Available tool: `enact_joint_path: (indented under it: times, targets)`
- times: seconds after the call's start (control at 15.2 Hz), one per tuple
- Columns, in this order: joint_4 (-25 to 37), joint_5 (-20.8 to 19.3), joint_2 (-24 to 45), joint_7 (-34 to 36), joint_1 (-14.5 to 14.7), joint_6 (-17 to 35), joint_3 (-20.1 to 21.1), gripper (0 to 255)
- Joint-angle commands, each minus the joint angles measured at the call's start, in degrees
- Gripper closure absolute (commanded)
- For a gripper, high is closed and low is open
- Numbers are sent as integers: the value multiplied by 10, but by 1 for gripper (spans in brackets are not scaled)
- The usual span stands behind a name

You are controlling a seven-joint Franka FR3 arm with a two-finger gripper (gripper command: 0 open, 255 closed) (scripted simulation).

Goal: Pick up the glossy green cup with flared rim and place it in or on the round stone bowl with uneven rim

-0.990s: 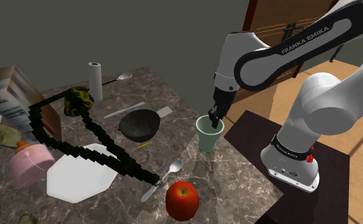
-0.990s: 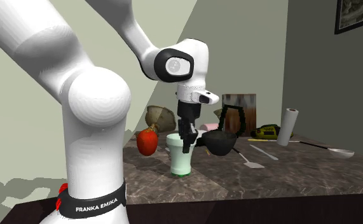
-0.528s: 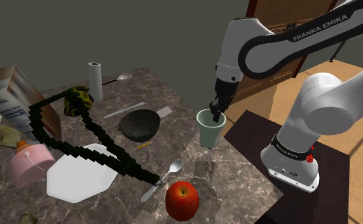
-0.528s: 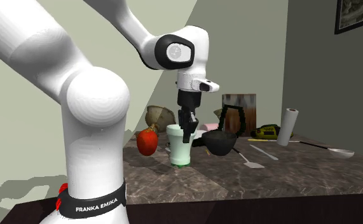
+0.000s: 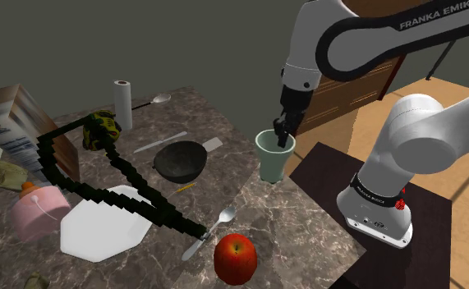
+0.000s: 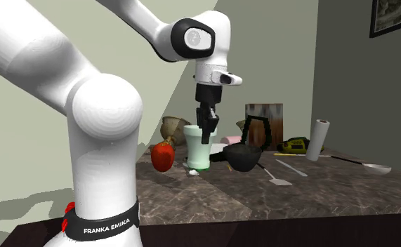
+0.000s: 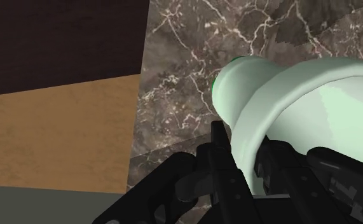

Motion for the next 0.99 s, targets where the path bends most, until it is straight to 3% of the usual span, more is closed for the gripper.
enact_joint_path:
  times: [0.0, 0.92]
  targets:
    - [13, -4, -5, 3, -2, -18, -3, 255]
    - [107, -27, -32, 22, -11, -138, -18, 255]
